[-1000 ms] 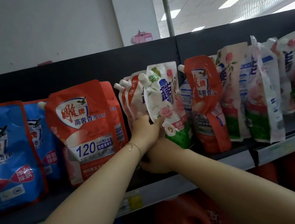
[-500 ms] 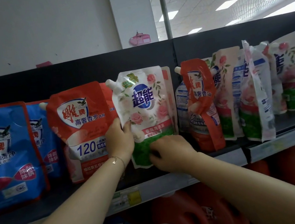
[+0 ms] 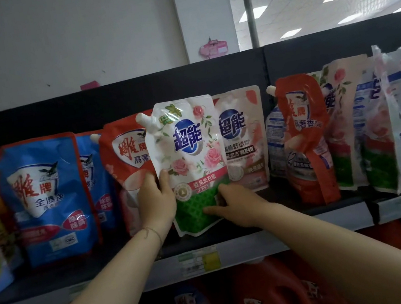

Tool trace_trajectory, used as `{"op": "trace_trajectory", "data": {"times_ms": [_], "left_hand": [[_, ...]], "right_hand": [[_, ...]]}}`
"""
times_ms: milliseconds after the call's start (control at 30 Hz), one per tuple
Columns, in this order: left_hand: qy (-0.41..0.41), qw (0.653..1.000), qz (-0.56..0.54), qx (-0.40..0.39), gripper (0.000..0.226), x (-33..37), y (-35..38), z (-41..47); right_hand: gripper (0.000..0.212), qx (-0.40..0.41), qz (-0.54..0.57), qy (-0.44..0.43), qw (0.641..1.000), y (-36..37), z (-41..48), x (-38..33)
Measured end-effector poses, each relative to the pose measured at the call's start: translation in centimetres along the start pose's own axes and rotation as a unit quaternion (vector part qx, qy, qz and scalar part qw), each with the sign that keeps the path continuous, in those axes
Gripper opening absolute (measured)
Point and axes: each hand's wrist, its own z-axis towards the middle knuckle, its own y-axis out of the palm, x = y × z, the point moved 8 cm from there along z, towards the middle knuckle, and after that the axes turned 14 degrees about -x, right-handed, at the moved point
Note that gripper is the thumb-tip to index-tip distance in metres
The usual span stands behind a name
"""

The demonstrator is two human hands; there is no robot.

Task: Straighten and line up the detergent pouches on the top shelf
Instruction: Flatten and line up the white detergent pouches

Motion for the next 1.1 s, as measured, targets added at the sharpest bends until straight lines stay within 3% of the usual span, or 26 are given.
{"op": "trace_trajectory", "data": {"times_ms": [100,267,367,433,500,600,700,900,1100], "left_hand": [[-0.036,0.999,-0.032,-0.024,0.050,-3.2,-0.9,0.8],[-0.032,0.992,-0.075,-0.101,0.038,-4.2,-0.1,1.1],[-0.061,0.995,-0.043,-0.066,0.032,-4.2,-0.4,1.2],[-0.074,0.997,-0.011,-0.022,0.041,-4.2,-0.9,1.2],[-0.051,0.999,-0.013,0.012,0.043,-3.2,-1.3,0.9],[0.006,0.999,-0.001,0.045,0.025,-1.2,-1.8,0.3],[0.082,0.993,0.061,0.053,0.033,1.3,-2.2,-1.3],[0.232,0.950,0.203,-0.053,0.019,4.4,0.4,-3.6],[0.307,0.921,0.173,-0.169,0.016,7.1,5.7,-4.2]], "right_hand": [[0.038,0.005,-0.020,0.006,1.000,0.0,0.7,-0.5],[0.039,0.022,-0.035,0.025,0.999,0.1,1.3,-0.8],[0.039,0.033,-0.021,0.033,0.999,0.3,1.2,-1.0],[0.040,0.024,0.000,0.036,0.999,0.2,0.9,-0.6],[0.040,0.007,0.000,0.040,0.999,-0.2,0.2,-0.3],[0.032,-0.007,-0.061,0.053,0.997,-0.8,-1.0,-0.1],[0.025,0.006,-0.102,0.066,0.993,-1.0,-1.8,0.0],[0.022,0.072,-0.153,0.082,0.982,-2.4,-3.4,-0.6],[0.024,0.176,-0.171,0.078,0.966,-4.7,-6.5,-0.2]]}}
